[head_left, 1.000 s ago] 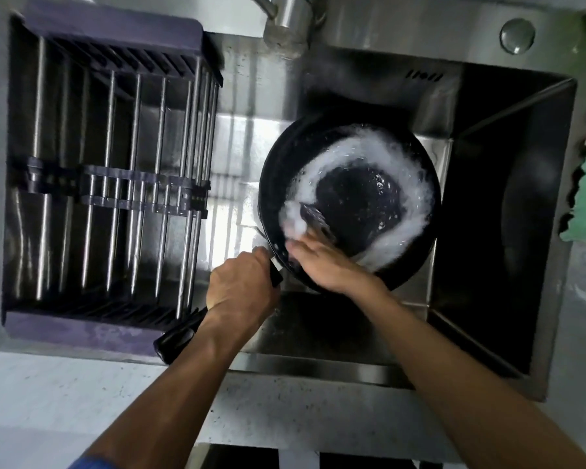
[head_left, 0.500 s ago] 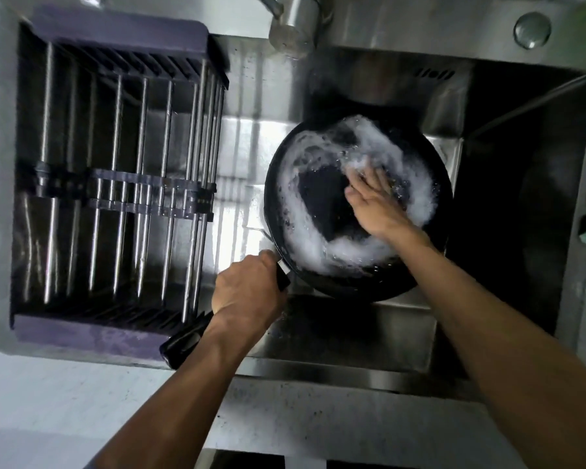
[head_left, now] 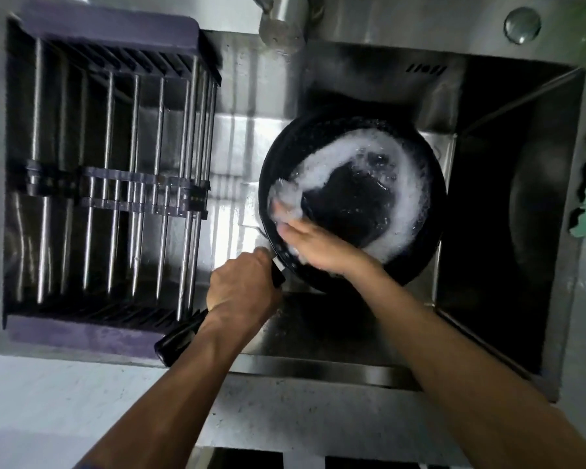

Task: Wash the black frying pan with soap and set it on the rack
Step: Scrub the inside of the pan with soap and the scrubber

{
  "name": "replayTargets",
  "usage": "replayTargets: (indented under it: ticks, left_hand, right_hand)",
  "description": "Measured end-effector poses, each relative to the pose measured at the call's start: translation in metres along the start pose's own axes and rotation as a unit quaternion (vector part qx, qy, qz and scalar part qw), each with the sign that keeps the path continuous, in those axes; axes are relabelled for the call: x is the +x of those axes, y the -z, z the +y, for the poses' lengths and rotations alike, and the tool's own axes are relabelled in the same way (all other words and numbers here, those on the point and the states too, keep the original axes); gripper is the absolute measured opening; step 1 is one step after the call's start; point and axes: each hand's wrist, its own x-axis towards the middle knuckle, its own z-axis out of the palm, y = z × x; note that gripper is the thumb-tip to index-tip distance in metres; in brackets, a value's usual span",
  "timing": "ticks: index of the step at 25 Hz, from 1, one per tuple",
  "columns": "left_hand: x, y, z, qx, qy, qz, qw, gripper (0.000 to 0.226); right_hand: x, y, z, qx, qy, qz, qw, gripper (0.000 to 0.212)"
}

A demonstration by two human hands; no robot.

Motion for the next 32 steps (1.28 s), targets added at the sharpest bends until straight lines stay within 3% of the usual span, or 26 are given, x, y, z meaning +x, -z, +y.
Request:
replayTargets:
  ticks: [2, 4, 5, 6, 7, 8, 9, 11, 13, 14, 15, 17, 18, 20, 22, 24, 26, 28, 29, 32]
  left_hand:
    - [0.0, -0.001, 0.001, -0.004, 0.0, 0.0, 1.0, 0.035]
    - [0.0, -0.002, -0.002, -0.007, -0.002, -0.001, 1.0, 0.034]
    - [0.0, -0.002, -0.003, -0.011, -0.001, 0.0, 1.0, 0.033]
    - [0.001, -0.002, -0.004, -0.014, 0.001, 0.001, 1.0, 0.032]
    - [0.002, -0.002, -0.003, -0.011, 0.002, -0.001, 1.0, 0.032]
    - [0.002, -0.003, -0.002, -0.011, -0.001, -0.003, 1.0, 0.033]
    - [0.001, -0.004, -0.001, -0.012, -0.001, -0.003, 1.0, 0.034]
    - [0.0, -0.003, -0.001, -0.017, -0.004, 0.004, 1.0, 0.036]
    - [-0.001, -0.001, -0.003, -0.012, -0.011, 0.003, 1.0, 0.038]
    - [-0.001, 0.0, -0.004, -0.011, -0.011, 0.004, 1.0, 0.039]
    - [-0.001, -0.001, -0.003, -0.006, -0.01, 0.002, 1.0, 0.038]
    - [0.001, -0.005, -0.002, -0.001, -0.011, 0.005, 1.0, 0.035]
    - [0.002, -0.005, -0.001, -0.002, -0.01, 0.008, 1.0, 0.034]
    - [0.002, -0.005, -0.003, -0.012, -0.005, 0.003, 1.0, 0.032]
    - [0.002, -0.002, -0.006, -0.027, -0.003, -0.004, 1.0, 0.033]
    - [0.002, -0.004, -0.005, -0.023, -0.002, -0.006, 1.0, 0.034]
    - [0.002, -0.006, -0.001, -0.01, -0.004, 0.004, 1.0, 0.034]
    - [0.002, -0.006, -0.001, -0.005, 0.002, 0.003, 1.0, 0.033]
    - [0.002, -0.006, -0.002, -0.003, 0.005, 0.004, 1.0, 0.033]
    - [0.003, -0.006, -0.003, 0.013, 0.009, 0.018, 1.0, 0.031]
  right_hand:
    - [0.028, 0.041, -0.005, -0.034, 0.009, 0.089, 0.995, 0.052]
    - [0.003, 0.062, 0.031, -0.132, -0.098, 0.147, 0.975, 0.053]
    - [-0.016, 0.048, 0.041, -0.152, -0.141, 0.123, 0.971, 0.054]
    - [-0.024, 0.02, 0.038, -0.133, -0.106, 0.073, 0.983, 0.055]
    - [-0.017, -0.005, 0.027, -0.055, -0.005, 0.03, 0.998, 0.056]
    - [0.004, -0.01, 0.016, 0.03, 0.072, 0.023, 0.997, 0.058]
    - [0.026, 0.004, 0.002, 0.038, 0.1, 0.045, 0.993, 0.058]
    - [0.045, 0.055, 0.007, -0.092, 0.027, 0.175, 0.98, 0.056]
    - [0.018, 0.066, 0.036, -0.178, -0.115, 0.2, 0.957, 0.055]
    - [0.011, 0.047, 0.039, -0.195, -0.097, 0.157, 0.963, 0.054]
    - [0.008, 0.028, 0.026, -0.174, -0.025, 0.11, 0.978, 0.053]
    - [0.033, 0.037, 0.012, -0.149, 0.087, 0.1, 0.98, 0.051]
    - [0.041, 0.06, 0.013, -0.211, 0.083, 0.143, 0.963, 0.052]
    - [0.021, 0.093, 0.046, -0.338, -0.048, 0.237, 0.909, 0.063]
    - [-0.014, 0.06, 0.06, -0.3, -0.145, 0.186, 0.924, 0.063]
    - [-0.004, 0.028, 0.04, -0.207, -0.033, 0.09, 0.974, 0.057]
    - [0.021, 0.064, 0.027, -0.27, 0.001, 0.097, 0.958, 0.057]
    - [0.003, 0.096, 0.044, -0.362, -0.106, 0.15, 0.914, 0.059]
    - [-0.027, 0.087, 0.051, -0.366, -0.157, 0.121, 0.909, 0.059]
    - [-0.066, 0.019, 0.038, -0.241, -0.088, -0.036, 0.966, 0.057]
